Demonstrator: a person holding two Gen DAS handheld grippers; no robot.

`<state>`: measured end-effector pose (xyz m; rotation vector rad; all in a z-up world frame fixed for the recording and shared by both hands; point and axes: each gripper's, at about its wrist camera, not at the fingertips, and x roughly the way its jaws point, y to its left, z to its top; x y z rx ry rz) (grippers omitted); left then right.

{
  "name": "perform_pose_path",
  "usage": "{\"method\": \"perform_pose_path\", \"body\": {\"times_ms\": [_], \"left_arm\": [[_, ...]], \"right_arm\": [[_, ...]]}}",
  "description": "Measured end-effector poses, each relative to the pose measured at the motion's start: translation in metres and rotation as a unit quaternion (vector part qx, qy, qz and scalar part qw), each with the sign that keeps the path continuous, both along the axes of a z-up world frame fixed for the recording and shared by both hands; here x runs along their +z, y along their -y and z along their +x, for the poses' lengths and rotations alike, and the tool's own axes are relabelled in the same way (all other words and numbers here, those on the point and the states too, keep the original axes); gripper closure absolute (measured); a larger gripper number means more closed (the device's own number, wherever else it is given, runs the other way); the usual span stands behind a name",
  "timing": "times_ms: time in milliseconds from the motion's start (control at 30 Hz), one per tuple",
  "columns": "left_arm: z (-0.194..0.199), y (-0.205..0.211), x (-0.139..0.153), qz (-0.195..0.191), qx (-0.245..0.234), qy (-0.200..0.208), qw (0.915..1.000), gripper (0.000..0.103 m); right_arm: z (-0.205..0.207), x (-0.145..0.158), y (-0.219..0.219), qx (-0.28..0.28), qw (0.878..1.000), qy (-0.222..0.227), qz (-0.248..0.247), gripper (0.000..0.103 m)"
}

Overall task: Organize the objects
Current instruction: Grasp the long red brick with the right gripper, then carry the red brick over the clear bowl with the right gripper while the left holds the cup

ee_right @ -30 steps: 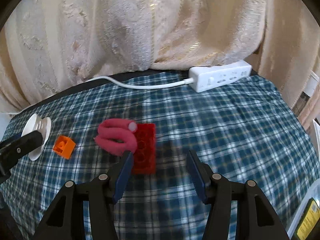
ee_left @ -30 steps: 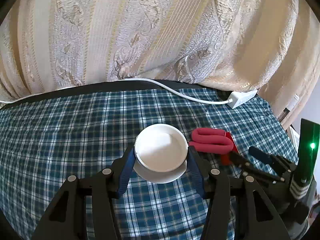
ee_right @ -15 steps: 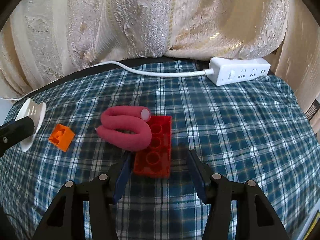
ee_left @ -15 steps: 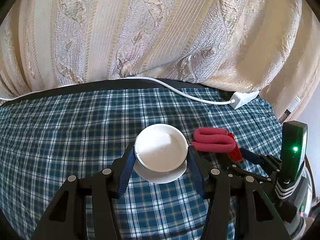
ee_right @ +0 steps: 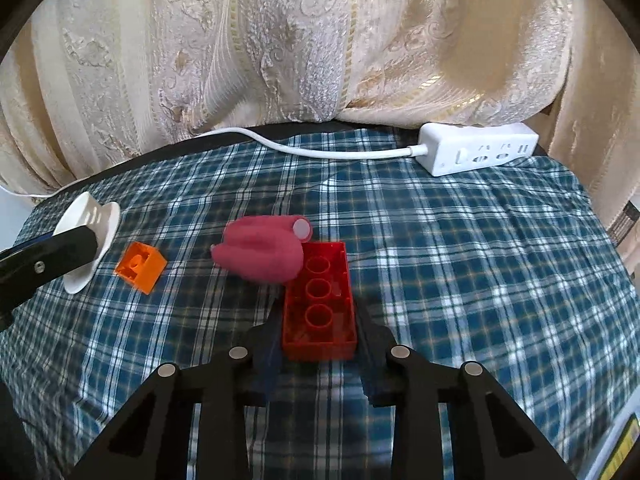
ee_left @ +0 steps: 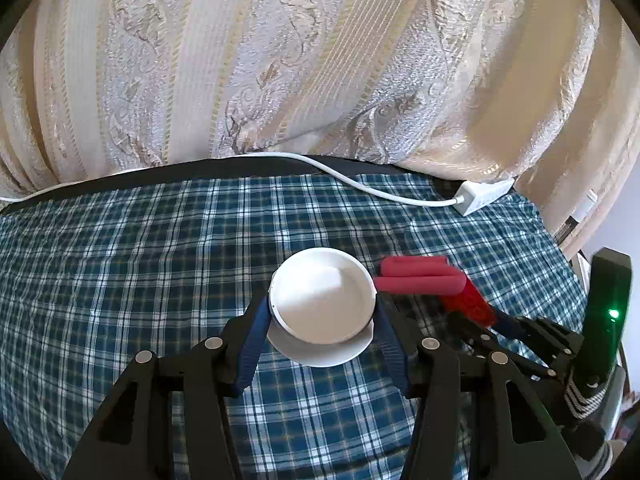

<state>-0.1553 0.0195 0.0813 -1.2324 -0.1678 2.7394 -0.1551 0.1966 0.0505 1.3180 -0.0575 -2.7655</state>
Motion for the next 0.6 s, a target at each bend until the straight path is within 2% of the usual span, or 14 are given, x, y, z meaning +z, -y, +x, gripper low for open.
{"method": "perform_pose_path", "body": {"times_ms": [600], "left_arm": [[0.017,-0.022,0.012,0.002,-0.037,-0.02,0.9991,0.049]], "right_arm": [[0.073,0.036,-0.04,-0.059,0.997,-0.042,-0.033,0.07]]}}
